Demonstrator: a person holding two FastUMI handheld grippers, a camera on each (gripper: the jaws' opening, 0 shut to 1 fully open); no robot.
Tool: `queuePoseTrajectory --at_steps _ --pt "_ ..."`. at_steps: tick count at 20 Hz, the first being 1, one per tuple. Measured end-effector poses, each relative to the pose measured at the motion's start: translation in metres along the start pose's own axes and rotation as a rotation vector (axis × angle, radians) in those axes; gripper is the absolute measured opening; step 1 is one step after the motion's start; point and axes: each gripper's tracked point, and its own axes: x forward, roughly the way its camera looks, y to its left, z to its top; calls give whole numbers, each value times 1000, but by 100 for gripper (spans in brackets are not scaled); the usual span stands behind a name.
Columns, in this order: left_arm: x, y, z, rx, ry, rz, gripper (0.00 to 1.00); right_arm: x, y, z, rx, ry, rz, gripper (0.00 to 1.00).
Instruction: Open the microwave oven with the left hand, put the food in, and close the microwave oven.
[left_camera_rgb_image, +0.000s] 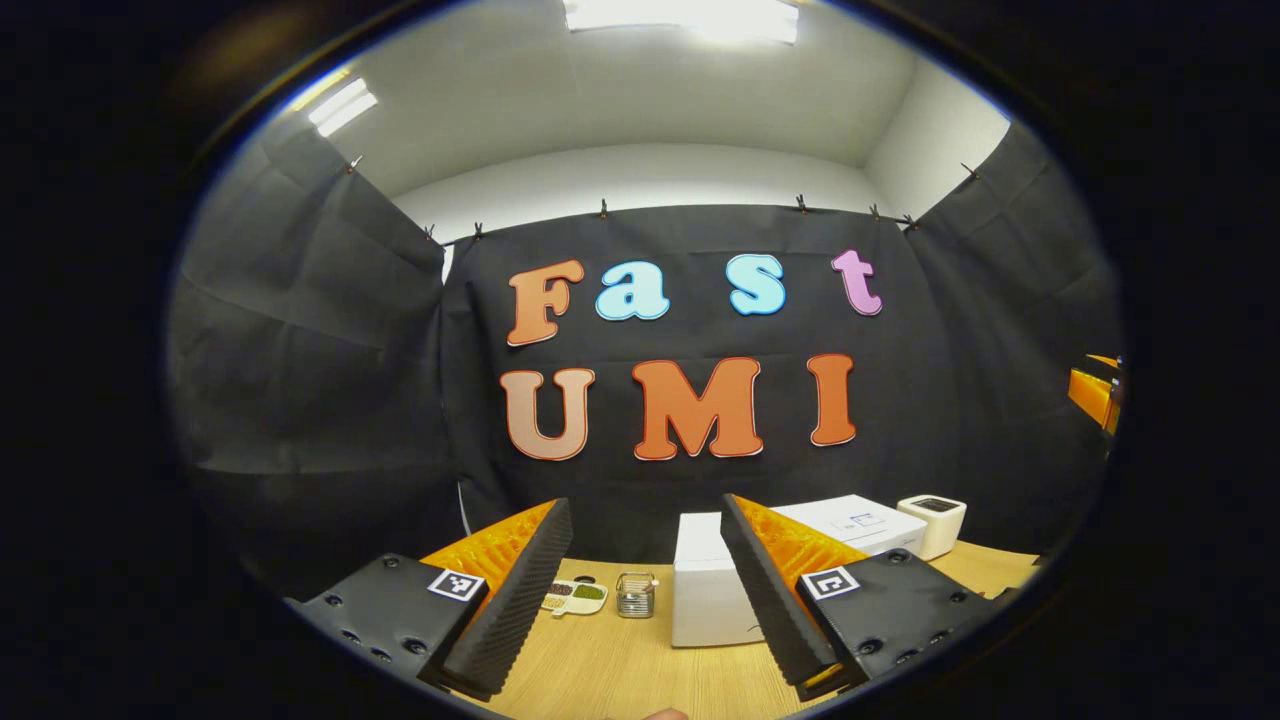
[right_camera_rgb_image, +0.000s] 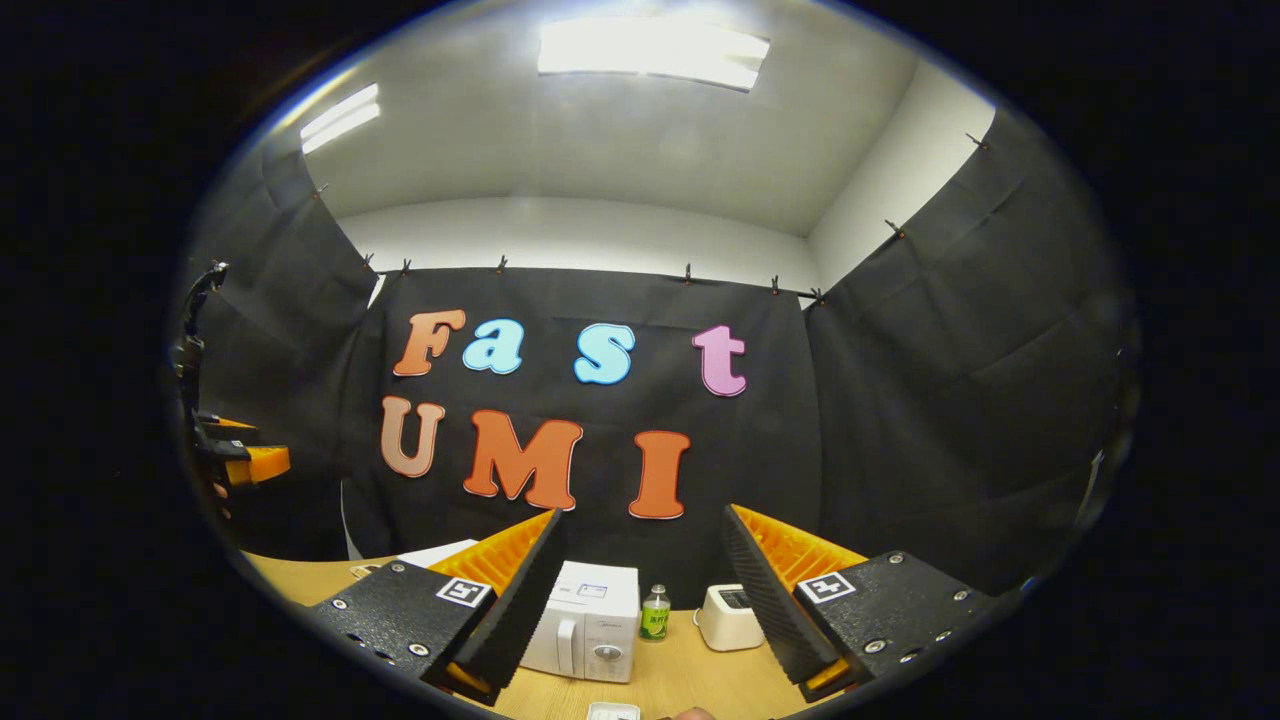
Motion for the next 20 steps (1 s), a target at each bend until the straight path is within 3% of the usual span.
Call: queuePoseTrajectory --at_steps 10,20 --pt "5 -25 -5 -14 -12 -27 99 -1 -19 -14 8 30 -18 96" --pt "19 -121 -64 -5 66 -155 97 -6 -39 -45 2 84 -38 96"
